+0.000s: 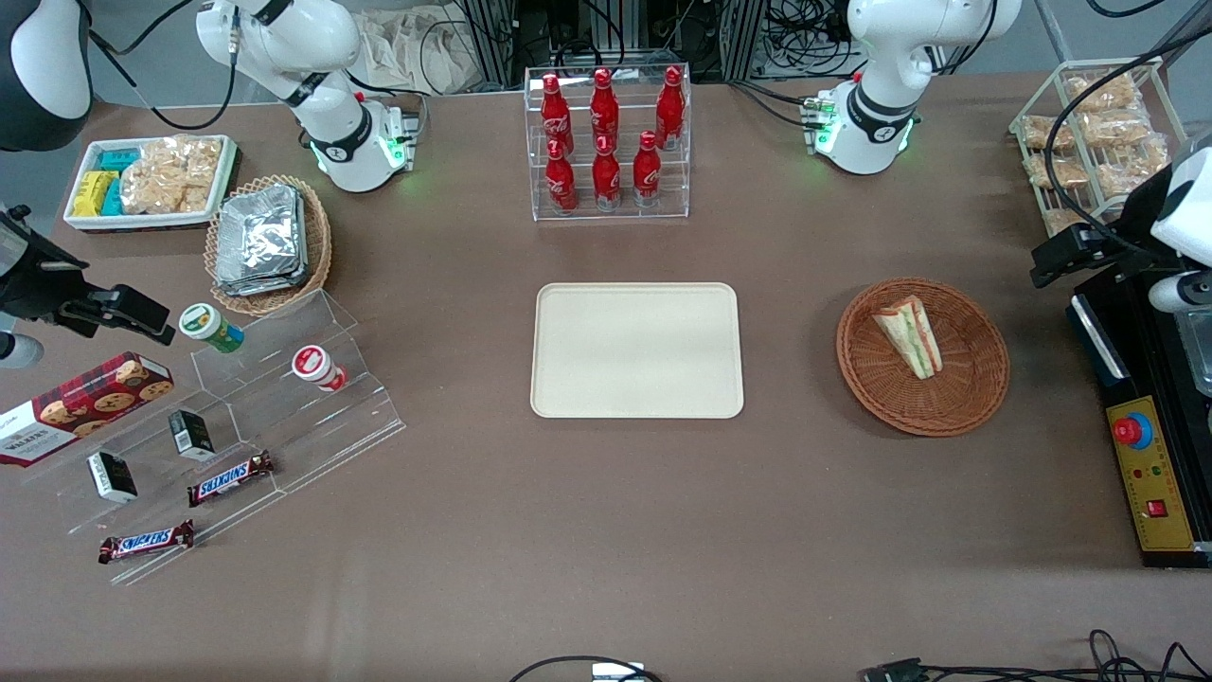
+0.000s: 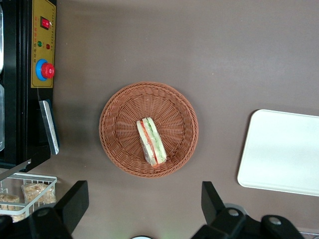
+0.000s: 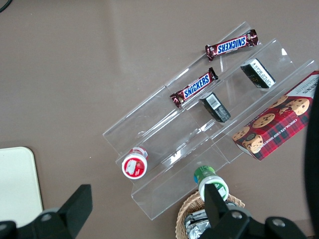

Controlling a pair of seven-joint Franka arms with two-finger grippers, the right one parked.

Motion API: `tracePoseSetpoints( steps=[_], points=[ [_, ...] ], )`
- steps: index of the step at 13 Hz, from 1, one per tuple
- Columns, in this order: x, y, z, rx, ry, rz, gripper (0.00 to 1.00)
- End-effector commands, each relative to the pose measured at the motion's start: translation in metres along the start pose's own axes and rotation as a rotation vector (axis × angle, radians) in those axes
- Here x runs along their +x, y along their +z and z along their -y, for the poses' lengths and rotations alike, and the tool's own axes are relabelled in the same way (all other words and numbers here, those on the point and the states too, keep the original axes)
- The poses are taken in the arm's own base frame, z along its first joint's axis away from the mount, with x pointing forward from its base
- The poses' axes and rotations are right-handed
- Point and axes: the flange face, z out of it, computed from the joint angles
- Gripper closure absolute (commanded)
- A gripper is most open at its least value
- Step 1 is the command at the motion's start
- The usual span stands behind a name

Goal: Place sandwich from basket to tray
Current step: 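Move the left gripper down toward the wrapped sandwich in the wicker basket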

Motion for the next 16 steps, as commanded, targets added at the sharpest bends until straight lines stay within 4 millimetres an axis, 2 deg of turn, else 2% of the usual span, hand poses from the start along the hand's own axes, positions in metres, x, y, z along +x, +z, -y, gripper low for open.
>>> tracePoseSetpoints(
  steps=[1,4,5,8,10,13,14,16],
  points=[
    [0.000,-0.002,-0.001,0.002,0.008,-0.005,0.00],
    [0.005,0.009,0.003,0.021,-0.005,0.021,0.00],
    [0.005,0.020,0.007,0.058,-0.008,0.041,0.00],
    [-0.001,0.091,0.002,0.081,-0.087,0.092,0.00],
    [-0.009,0.147,0.001,0.081,-0.133,0.082,0.00],
    [-0.035,0.228,0.003,0.066,-0.202,0.039,0.00],
    [-0.041,0.249,0.002,0.059,-0.238,0.022,0.00],
    [-0.043,0.280,-0.001,0.058,-0.300,0.024,0.00]
  ],
)
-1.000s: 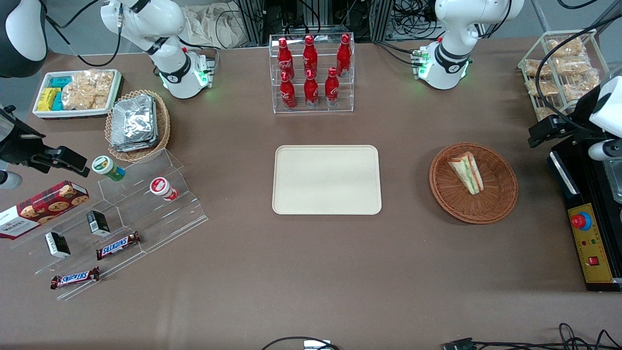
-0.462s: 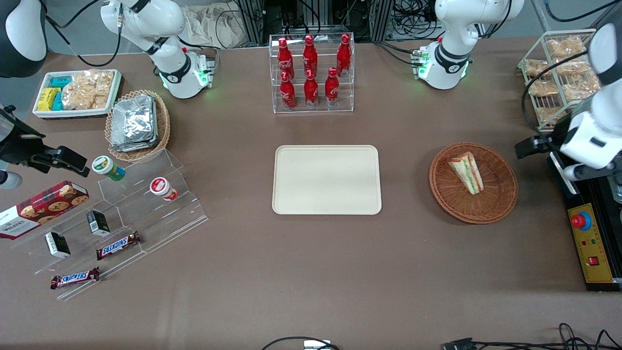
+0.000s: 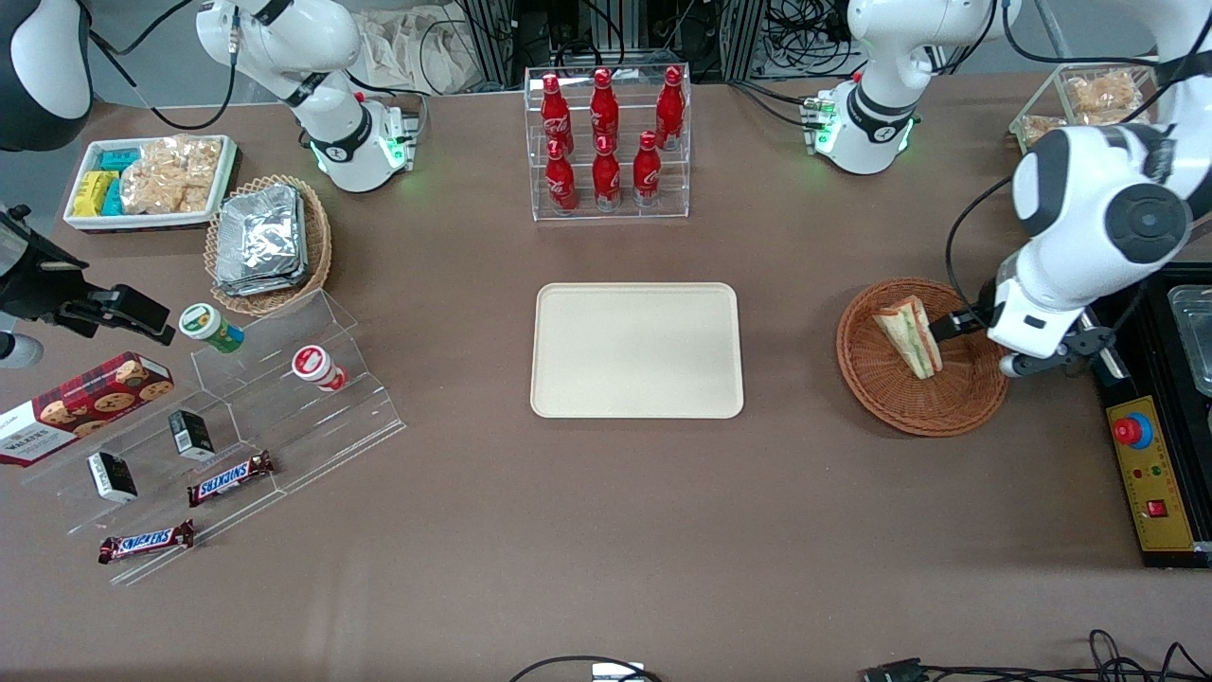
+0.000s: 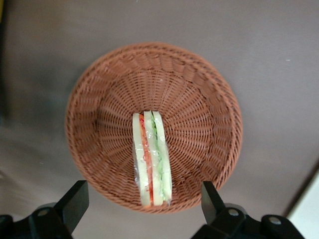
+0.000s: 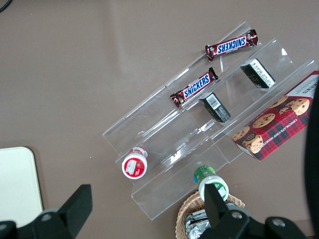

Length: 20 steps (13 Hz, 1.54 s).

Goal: Place sandwich from basket to tray
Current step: 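Close the left gripper on the wrapped sandwich standing in the basket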

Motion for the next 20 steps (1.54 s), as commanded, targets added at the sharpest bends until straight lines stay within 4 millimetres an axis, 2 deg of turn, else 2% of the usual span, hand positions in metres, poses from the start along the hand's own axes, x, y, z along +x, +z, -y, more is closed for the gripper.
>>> tracePoseSetpoints(
  steps=[1,4,7,10,12,13,14,15,16,18,20],
  points=[
    [-0.018,0.025,0.003,-0.009,-0.053,-0.037,0.00],
    [-0.032,0.074,0.004,-0.029,-0.098,-0.053,0.00],
    [-0.033,0.098,-0.001,-0.033,-0.111,-0.052,0.00],
    [-0.031,0.113,-0.003,-0.035,-0.113,-0.052,0.01],
    [-0.036,0.128,-0.002,-0.042,-0.116,-0.055,0.02],
    [-0.040,0.133,-0.004,-0.042,-0.128,-0.054,0.09],
    [-0.041,0.135,-0.005,-0.040,-0.124,-0.050,0.39],
    [-0.043,0.137,-0.005,-0.038,-0.124,-0.046,0.86],
    [-0.044,0.139,-0.006,-0.036,-0.122,-0.042,1.00],
    [-0.045,0.138,-0.008,-0.033,-0.118,-0.038,1.00],
    [-0.049,0.120,-0.016,-0.024,-0.113,-0.034,1.00]
  ],
)
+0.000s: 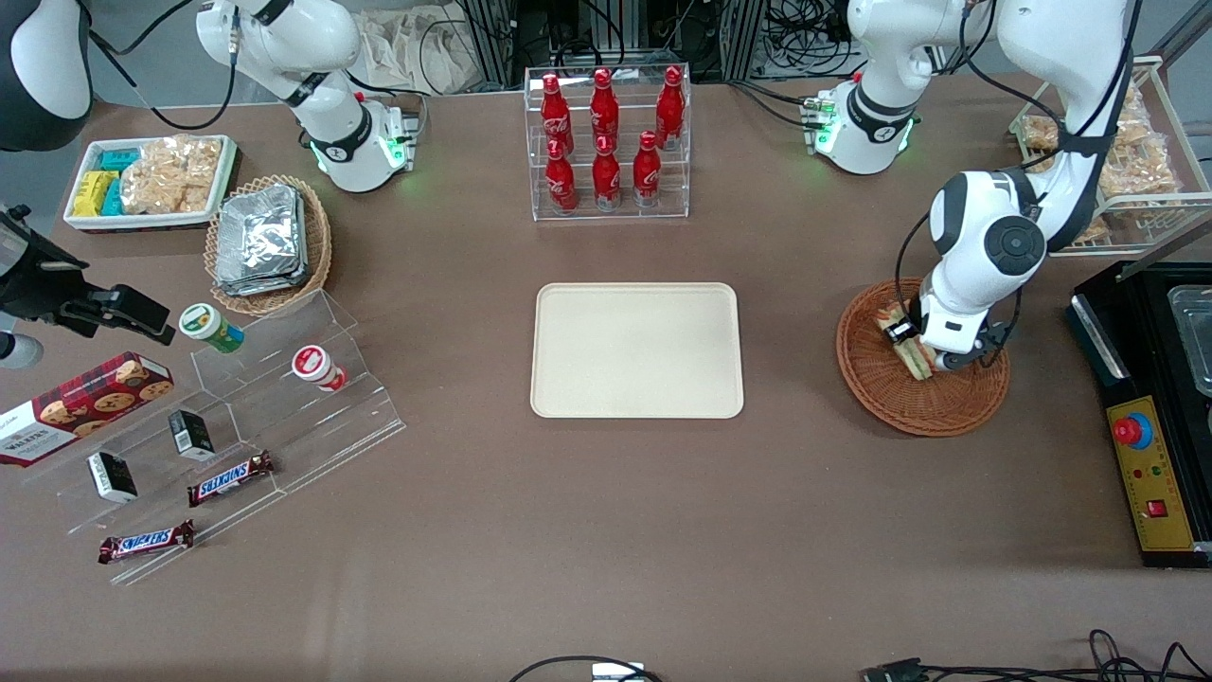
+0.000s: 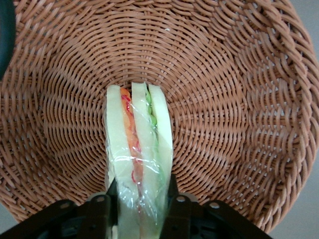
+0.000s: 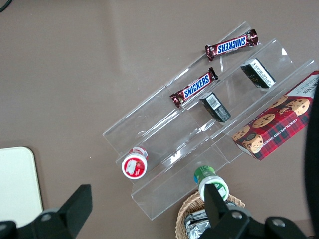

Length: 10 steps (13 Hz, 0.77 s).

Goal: Place sandwich from basket to tray
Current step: 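Close the left gripper on the wrapped sandwich standing in the basket, then lift the sandwich out of the basket with the left gripper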

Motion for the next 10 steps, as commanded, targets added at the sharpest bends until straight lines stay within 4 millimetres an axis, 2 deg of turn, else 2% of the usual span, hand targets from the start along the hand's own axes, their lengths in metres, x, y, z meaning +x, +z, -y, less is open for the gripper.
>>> tracePoseSetpoints(
  steps=[1,2,4,5,8,10],
  points=[
    [-0.016,-0.037,-0.019,0.020,0.011,-0.008,1.00],
    [-0.020,-0.062,-0.028,0.026,0.023,-0.012,1.00],
    [-0.012,-0.119,-0.035,0.058,0.042,-0.002,1.00],
    [-0.005,-0.156,-0.040,0.084,0.054,0.001,1.00],
    [0.019,-0.280,-0.048,0.112,0.164,0.025,1.00],
    [0.018,-0.333,-0.046,0.095,0.236,0.016,1.00]
  ],
)
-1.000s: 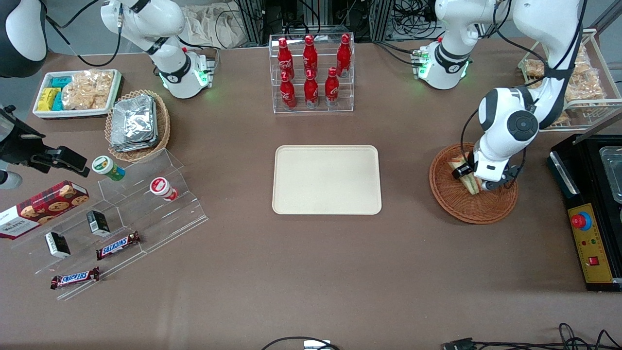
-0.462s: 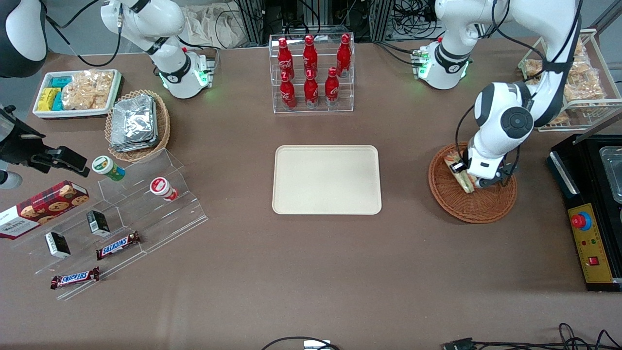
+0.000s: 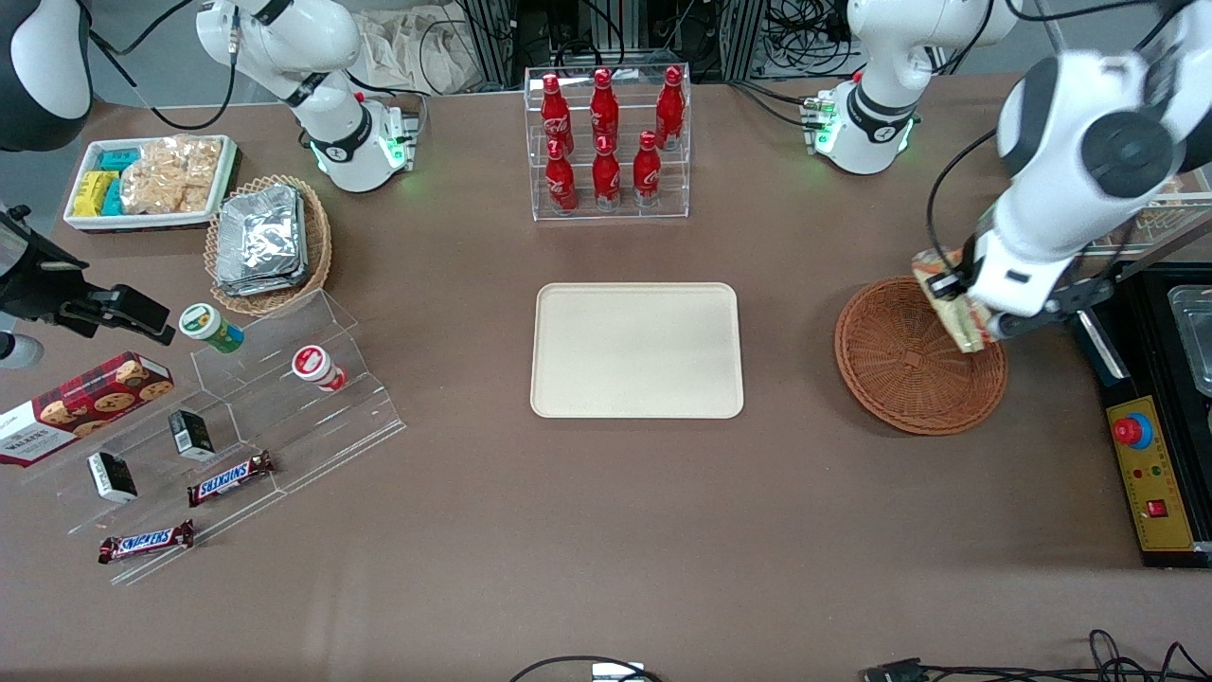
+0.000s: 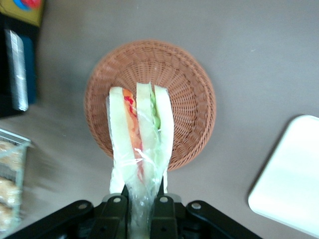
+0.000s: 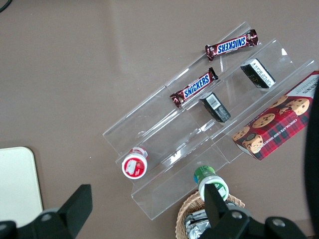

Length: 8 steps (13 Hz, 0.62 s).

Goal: Place sandwich from basket to tray
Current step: 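Lift the sandwich out of the basket with the left gripper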

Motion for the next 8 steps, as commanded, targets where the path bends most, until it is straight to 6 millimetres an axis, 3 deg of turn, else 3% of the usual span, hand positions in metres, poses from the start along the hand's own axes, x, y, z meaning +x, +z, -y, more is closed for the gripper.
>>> tracePoseSetpoints(
  steps=[1,3,6,8],
  points=[
    [0.002,-0.045,-0.012,0.000,0.083,-0.004,1.00],
    [-0.032,-0.063,-0.072,0.001,0.190,-0.046,1.00],
    [-0.097,-0.069,-0.203,-0.015,0.200,-0.066,1.00],
    [-0.128,-0.058,-0.255,-0.029,0.213,-0.044,1.00]
  ],
)
